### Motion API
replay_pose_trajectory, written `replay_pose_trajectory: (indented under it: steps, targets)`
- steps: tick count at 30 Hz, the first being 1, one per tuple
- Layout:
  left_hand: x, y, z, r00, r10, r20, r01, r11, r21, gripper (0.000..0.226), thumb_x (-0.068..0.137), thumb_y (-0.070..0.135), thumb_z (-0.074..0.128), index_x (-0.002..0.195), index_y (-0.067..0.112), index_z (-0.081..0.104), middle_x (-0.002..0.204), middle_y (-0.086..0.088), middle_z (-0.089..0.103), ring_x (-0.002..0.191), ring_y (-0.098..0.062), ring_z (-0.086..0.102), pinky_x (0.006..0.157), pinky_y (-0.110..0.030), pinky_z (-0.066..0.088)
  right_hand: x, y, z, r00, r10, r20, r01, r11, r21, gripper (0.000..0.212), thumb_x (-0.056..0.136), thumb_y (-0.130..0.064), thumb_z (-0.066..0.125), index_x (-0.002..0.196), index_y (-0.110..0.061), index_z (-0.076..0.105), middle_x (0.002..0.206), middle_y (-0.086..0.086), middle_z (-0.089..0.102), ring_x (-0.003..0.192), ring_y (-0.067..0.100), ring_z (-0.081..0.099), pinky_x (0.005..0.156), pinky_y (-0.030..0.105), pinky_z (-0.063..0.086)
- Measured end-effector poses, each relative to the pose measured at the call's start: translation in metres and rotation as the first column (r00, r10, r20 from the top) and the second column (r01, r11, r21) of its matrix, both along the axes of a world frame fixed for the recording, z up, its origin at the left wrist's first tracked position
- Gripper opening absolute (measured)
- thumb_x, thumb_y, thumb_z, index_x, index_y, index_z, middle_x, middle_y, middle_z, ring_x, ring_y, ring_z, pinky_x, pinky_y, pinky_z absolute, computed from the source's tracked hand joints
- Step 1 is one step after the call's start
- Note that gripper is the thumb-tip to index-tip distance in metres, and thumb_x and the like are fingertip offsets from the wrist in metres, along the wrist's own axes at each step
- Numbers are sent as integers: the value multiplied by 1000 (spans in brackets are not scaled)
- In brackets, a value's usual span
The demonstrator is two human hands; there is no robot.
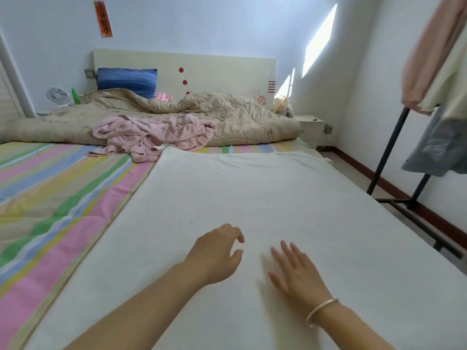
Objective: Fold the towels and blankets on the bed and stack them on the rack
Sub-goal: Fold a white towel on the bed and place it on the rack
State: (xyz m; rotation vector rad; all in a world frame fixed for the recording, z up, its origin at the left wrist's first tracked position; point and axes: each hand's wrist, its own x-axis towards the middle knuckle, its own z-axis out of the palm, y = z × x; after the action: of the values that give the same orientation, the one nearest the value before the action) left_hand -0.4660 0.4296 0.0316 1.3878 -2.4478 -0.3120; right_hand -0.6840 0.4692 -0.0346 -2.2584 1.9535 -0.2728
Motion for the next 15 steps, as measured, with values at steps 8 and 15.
replay_pose_trajectory:
  steps: [8, 15]
  targets:
    - [-74, -141, -12, 995, 102, 21, -101, 995, -25, 25, 97, 33, 43, 121, 32, 51, 121, 14, 51, 108, -8, 55, 92, -28, 44, -63, -122, 24, 988, -24, 154, 66, 961, -268, 88, 82, -77, -5, 119, -34, 63, 122, -15, 60, 118, 10, 54, 95, 26, 41]
    - [-122, -283, -30, 989, 144, 40, -141, 988, -58, 34, 99, 31, 44, 133, 28, 47, 140, 13, 45, 126, -10, 43, 101, -23, 35, -144, -287, 9, 965, -246, -91, 253, 965, 76, 147, 27, -87, -39, 152, -33, 16, 162, -3, 7, 149, 17, 1, 120, 32, 3]
